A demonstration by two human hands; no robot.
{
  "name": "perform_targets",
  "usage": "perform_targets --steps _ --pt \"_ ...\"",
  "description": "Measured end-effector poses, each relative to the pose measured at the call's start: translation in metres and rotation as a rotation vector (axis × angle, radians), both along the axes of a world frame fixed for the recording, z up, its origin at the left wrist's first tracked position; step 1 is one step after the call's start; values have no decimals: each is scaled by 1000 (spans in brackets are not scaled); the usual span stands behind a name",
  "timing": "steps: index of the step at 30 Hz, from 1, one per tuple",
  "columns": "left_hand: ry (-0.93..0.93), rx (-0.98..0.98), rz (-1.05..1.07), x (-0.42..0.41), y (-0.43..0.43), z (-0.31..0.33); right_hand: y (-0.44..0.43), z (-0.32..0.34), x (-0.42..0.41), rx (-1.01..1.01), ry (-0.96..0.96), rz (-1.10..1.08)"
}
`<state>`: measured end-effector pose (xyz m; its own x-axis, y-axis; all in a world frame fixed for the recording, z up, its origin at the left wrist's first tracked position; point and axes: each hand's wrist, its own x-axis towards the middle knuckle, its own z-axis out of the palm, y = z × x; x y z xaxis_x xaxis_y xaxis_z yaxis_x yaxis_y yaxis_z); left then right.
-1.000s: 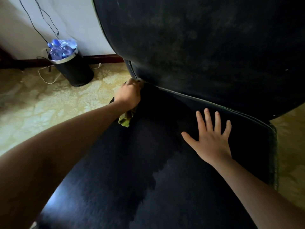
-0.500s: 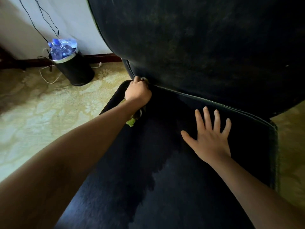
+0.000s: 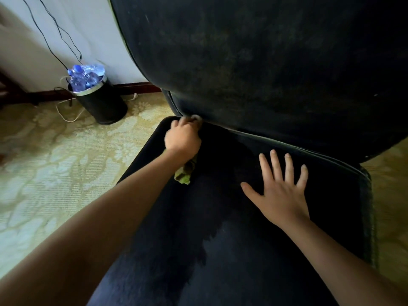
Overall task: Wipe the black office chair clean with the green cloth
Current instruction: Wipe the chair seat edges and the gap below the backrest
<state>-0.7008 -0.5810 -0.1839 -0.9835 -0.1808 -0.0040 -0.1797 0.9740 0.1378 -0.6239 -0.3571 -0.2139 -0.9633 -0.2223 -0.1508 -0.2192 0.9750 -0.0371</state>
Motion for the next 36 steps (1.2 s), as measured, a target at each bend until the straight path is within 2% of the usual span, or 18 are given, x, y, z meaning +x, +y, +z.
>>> perform_targets --steps 3,8,14,17,21,24,30,33,36 --pt "-8 44 119 -4 -9 1 0 0 0 -7 4 2" --pt "49 99 76 -9 18 3 0 1 -1 7 -1 5" --pt "12 191 16 1 61 7 -1 0 -1 10 2 -5" --pt "-16 201 -72 6 85 8 -2 1 -2 16 -4 -3" --pt "-79 227 -294 4 106 11 0 4 -3 -30 -32 -6" --pt "-75 140 -360 6 93 10 2 4 -2 -47 -18 -6" --pt "7 31 -81 15 33 5 3 3 0 -102 18 -15" --pt "18 75 -6 12 37 4 2 1 -1 -99 34 -29" --pt "1 149 -27 7 52 6 2 0 1 -164 60 -50"
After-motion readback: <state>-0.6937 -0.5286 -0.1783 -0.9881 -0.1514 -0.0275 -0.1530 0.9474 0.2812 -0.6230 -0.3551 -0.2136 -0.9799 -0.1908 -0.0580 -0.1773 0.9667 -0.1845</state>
